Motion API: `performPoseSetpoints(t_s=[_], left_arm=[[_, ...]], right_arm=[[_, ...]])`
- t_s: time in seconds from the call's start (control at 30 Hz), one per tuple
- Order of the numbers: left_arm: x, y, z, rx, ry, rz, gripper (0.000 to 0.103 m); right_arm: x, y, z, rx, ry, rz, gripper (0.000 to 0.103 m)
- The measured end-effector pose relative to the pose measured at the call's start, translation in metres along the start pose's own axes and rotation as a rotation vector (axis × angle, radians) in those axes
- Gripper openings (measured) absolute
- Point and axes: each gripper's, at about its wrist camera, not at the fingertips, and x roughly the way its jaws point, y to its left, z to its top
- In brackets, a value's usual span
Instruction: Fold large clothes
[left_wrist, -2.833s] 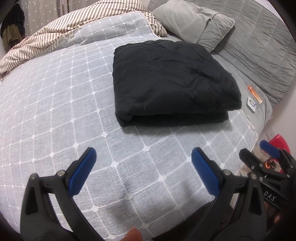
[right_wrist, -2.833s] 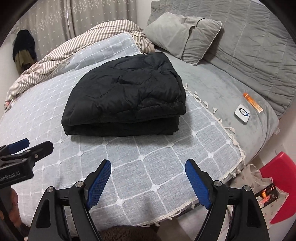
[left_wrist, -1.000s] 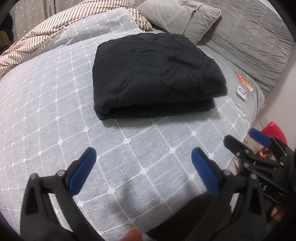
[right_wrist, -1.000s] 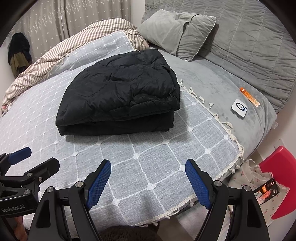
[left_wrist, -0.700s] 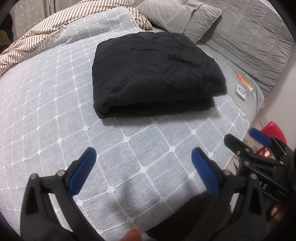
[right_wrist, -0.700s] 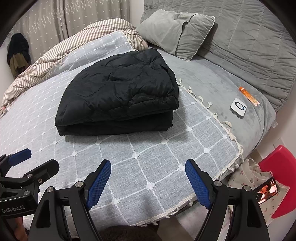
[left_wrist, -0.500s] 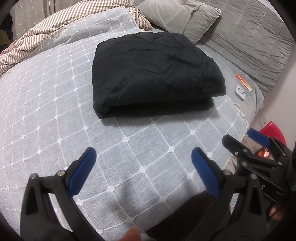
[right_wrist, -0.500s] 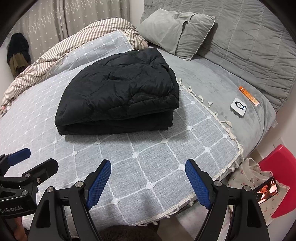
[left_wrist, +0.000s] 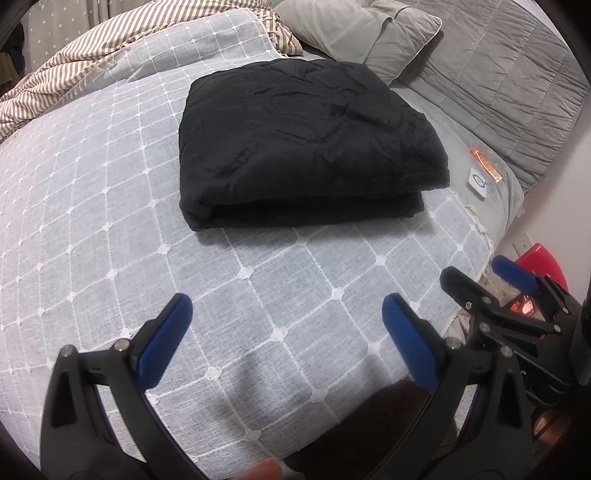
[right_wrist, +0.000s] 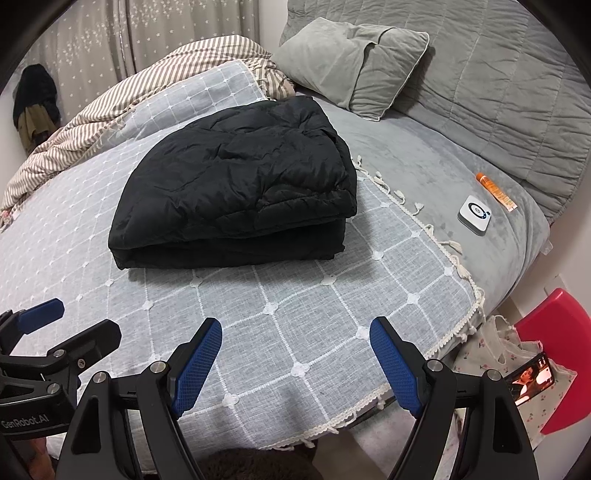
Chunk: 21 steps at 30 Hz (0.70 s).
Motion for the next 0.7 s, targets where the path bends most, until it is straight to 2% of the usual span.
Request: performPoseSetpoints(t_s=[0.7], left_arm=[[0.0014, 0.0003, -0.0008, -0.005, 0.003, -0.001, 0.102]], right_arm=[[0.0031, 0.0039, -0.0003, -0.004, 0.01, 0.005, 0.084]])
